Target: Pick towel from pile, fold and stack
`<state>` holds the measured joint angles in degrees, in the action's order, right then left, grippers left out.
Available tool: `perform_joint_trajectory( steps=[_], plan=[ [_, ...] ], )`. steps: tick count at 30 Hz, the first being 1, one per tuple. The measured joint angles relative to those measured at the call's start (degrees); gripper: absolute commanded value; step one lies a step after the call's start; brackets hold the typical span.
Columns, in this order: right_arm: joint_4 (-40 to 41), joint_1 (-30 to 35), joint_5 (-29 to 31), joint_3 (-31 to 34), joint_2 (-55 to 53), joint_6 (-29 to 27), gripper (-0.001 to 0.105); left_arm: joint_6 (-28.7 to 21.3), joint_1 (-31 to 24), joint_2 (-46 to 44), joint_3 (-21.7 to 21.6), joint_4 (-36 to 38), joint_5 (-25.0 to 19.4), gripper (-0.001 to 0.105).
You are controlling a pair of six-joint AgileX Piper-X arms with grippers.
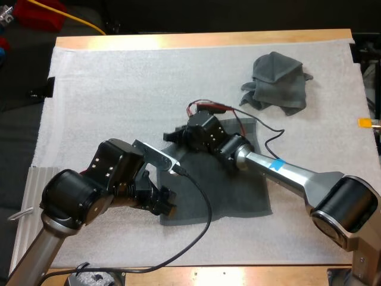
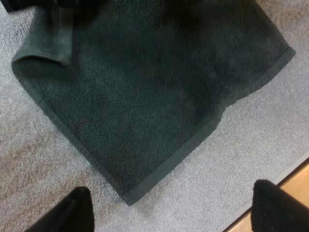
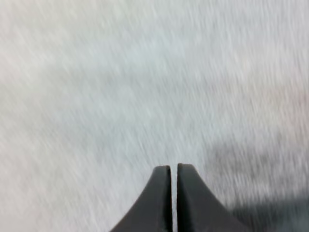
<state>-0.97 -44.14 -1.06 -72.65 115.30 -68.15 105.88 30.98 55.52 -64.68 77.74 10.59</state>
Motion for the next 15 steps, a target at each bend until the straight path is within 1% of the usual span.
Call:
perform_joint_trajectory(
  steps=[5, 9, 15],
  plan=[
    [-0.1, 0.5, -0.3, -0.2, -0.5, 0.0, 0.001, 0.0, 0.0, 0.0, 0.0, 0.2, 0.0, 0.065],
    [3.5, 0.5, -0.3, -0.2, -2.7, -0.7, 0.001, 0.0, 0.0, 0.0, 0.0, 0.2, 0.0, 0.065],
    [12.5, 0.5, -0.3, -0.2, -6.7, -7.1, 0.001, 0.0, 0.0, 0.0, 0.0, 0.2, 0.0, 0.065]
  ],
)
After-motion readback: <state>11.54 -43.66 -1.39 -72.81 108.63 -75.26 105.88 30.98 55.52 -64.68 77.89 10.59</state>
